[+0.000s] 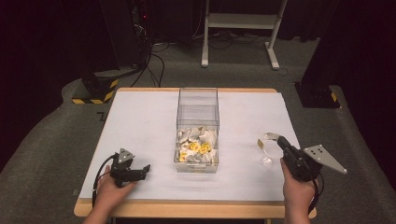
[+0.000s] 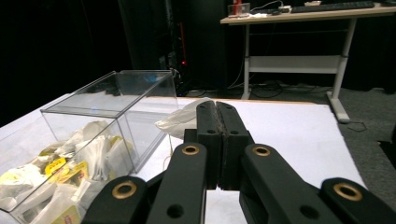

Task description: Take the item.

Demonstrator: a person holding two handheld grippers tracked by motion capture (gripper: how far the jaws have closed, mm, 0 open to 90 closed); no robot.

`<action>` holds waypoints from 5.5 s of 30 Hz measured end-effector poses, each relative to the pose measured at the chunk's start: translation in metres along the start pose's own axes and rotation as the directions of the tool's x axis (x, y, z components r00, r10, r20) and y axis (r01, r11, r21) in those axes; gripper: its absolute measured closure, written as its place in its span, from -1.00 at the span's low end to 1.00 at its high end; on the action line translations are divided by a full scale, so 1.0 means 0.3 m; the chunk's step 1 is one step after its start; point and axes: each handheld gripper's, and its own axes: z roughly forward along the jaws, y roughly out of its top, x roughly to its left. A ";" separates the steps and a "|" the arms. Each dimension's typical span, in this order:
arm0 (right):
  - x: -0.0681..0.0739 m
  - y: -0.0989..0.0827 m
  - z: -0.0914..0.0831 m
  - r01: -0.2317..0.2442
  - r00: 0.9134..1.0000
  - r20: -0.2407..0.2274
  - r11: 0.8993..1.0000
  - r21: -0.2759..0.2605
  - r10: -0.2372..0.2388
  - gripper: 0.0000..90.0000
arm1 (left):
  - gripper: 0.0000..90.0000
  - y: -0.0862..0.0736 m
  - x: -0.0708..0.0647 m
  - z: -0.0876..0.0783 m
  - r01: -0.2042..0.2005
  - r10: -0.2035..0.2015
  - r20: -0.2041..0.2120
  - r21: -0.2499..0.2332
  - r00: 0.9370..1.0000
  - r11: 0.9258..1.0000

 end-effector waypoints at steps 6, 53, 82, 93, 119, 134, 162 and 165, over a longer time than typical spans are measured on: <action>-0.032 -0.005 -0.025 -0.016 1.000 0.022 1.000 -0.006 0.016 0.99 | -0.71 0.000 0.000 0.000 0.000 0.000 0.000 0.000 1.000 1.000; -0.078 -0.072 0.008 -0.012 0.997 0.080 0.997 0.082 0.006 0.69 | -0.71 0.000 0.000 0.000 0.000 0.000 -0.001 0.000 1.000 1.000; -0.032 -0.077 0.062 0.010 0.998 0.060 0.992 0.129 -0.018 -0.02 | -0.71 0.000 0.000 0.000 0.000 0.000 -0.001 0.000 1.000 1.000; 0.025 -0.080 0.095 0.051 0.998 0.021 0.987 0.153 -0.055 -0.11 | -0.71 0.000 0.000 0.000 -0.001 0.001 -0.001 -0.001 1.000 1.000; 0.235 -0.105 0.208 0.134 0.989 -0.093 0.971 0.198 -0.118 -0.09 | -0.70 -0.001 -0.001 -0.001 0.000 0.000 -0.003 -0.003 1.000 1.000; 0.273 -0.184 0.289 0.156 0.986 -0.107 0.942 0.298 -0.130 -0.21 | -0.70 -0.001 -0.002 -0.001 0.001 -0.001 -0.003 -0.003 1.000 1.000; 0.262 -0.324 0.389 0.172 0.985 -0.069 0.826 0.537 -0.160 -0.60 | -0.70 -0.001 -0.001 0.000 0.000 0.000 -0.002 -0.002 1.000 1.000; 0.267 -0.325 0.387 0.185 0.982 -0.061 0.827 0.531 -0.181 -0.62 | -0.70 -0.001 -0.001 0.000 0.000 0.000 -0.002 -0.002 1.000 1.000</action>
